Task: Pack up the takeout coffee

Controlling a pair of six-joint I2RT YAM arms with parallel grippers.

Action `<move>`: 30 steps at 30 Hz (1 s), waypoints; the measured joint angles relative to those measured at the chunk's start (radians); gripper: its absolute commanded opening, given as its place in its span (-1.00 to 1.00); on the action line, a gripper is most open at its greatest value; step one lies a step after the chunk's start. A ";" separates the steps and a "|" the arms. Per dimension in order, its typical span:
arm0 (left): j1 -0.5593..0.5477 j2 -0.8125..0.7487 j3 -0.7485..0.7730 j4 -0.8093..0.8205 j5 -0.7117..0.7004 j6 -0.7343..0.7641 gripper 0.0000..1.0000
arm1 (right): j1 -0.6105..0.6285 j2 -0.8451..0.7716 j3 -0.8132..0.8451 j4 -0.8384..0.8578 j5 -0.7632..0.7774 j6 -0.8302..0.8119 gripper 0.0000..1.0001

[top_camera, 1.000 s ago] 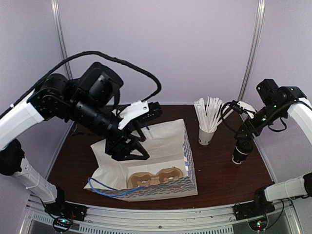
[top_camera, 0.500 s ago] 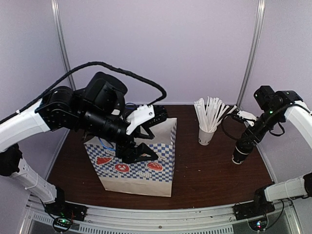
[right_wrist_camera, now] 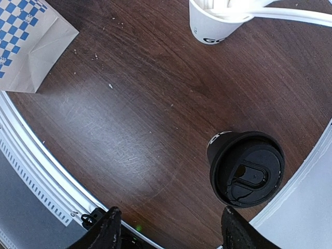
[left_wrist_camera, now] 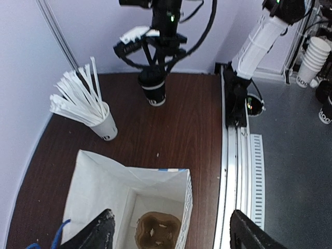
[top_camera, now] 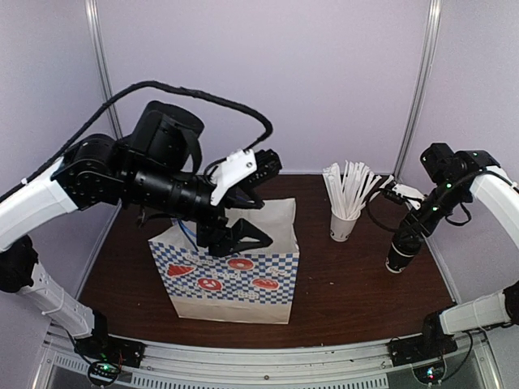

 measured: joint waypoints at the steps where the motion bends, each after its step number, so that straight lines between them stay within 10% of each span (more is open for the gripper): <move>1: 0.000 -0.027 -0.011 0.022 0.000 -0.002 0.57 | -0.005 0.000 -0.002 0.000 0.003 -0.005 0.31; 7: 0.000 -0.259 -0.145 0.167 -0.033 0.018 0.95 | -0.066 0.000 -0.033 -0.007 0.067 -0.051 0.27; 30: 0.000 -0.543 -0.489 0.192 -0.276 -0.061 0.87 | -0.288 0.156 0.001 0.082 0.202 -0.101 -0.22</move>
